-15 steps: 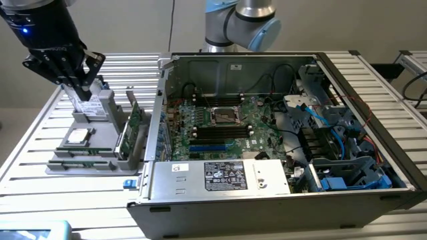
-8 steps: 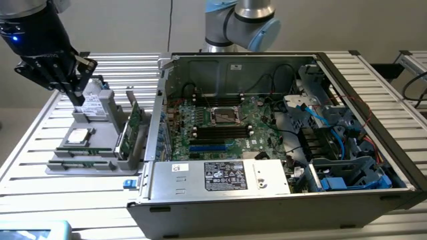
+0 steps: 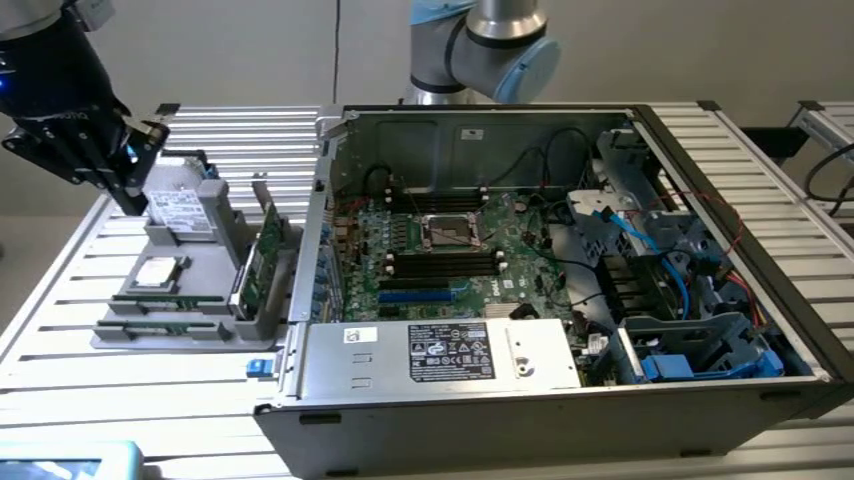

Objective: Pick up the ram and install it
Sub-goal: 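Reach for the ram, then pick up the ram and move it above insertion slot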

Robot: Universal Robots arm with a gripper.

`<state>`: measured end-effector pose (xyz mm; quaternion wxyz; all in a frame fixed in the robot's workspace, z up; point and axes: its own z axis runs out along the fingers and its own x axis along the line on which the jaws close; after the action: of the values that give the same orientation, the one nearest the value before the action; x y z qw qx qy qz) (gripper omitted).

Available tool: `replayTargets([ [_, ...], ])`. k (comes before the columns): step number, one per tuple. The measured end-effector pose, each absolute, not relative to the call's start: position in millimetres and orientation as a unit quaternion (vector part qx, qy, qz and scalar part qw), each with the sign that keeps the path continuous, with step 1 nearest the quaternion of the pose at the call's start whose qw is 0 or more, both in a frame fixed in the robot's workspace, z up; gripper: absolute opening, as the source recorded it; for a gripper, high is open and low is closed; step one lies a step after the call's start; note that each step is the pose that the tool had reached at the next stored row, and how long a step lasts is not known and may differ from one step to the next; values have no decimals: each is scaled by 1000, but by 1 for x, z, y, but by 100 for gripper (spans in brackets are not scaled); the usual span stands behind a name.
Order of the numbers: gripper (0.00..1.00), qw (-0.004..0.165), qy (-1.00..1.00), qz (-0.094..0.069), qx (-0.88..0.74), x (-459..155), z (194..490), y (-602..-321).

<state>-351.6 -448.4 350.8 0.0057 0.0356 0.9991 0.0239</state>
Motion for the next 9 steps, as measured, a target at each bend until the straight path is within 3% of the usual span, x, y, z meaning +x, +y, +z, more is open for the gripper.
replayTargets([
  [9,11,6,999,24,36,-361,349,-448],
])
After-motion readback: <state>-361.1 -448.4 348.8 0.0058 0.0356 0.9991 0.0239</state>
